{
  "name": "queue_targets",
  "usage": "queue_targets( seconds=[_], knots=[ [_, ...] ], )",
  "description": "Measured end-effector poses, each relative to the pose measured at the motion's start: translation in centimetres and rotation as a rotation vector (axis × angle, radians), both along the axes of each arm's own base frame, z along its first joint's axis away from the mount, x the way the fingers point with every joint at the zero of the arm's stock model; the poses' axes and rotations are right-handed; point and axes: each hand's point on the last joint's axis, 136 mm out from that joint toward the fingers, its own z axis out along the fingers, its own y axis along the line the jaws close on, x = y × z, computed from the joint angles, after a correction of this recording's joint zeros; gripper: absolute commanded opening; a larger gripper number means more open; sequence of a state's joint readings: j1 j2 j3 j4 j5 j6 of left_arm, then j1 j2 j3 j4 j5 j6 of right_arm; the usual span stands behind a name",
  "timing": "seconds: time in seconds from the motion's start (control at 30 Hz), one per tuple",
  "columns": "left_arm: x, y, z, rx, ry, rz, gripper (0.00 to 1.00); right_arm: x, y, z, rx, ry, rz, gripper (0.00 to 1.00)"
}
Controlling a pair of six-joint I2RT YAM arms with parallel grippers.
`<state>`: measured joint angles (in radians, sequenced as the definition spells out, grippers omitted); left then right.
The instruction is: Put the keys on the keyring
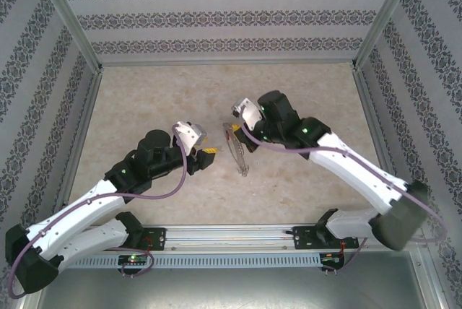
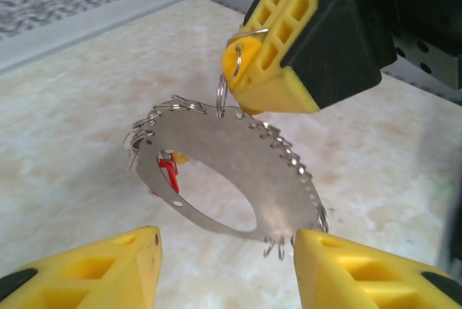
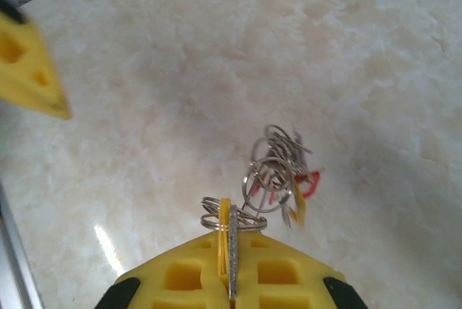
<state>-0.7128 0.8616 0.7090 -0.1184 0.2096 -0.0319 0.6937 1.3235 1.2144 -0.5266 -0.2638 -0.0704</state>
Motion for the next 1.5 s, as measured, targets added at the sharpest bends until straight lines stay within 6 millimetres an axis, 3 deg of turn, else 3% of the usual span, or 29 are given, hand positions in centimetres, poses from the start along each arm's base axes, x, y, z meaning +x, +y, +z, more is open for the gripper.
queue_targets(
  seconds=[0.3,0.47,0.63,0.93,1.2,1.5],
  knots=[
    [1.8,3.6,0.2,-0.012,-0.037,0.192,0.53,5.8,3.7,-0.9,-0.02,0.082,-0.001,0.0],
    [2.1,3.9,0.1,-0.015,-0.034,0.211,0.54,7.4,5.1,-2.5,-0.041,0.12,0.004,0.0],
    [2.2,3.8,0.0,-0.013,-0.031,0.211,0.54,7.4,5.0,-4.4,-0.078,0.167,0.001,0.0],
    [2.5,3.6,-0.5,-0.002,-0.019,0.211,0.54,6.3,1.8,-8.3,-0.138,0.261,-0.043,0.0],
    [3.0,3.2,-0.8,0.001,-0.016,0.209,0.54,3.5,-3.6,-10.9,-0.169,0.355,-0.143,0.0],
    [2.8,2.9,-1.1,-0.003,-0.012,0.193,0.55,1.5,-8.1,-14.8,-0.216,0.483,-0.255,0.05]
  ],
)
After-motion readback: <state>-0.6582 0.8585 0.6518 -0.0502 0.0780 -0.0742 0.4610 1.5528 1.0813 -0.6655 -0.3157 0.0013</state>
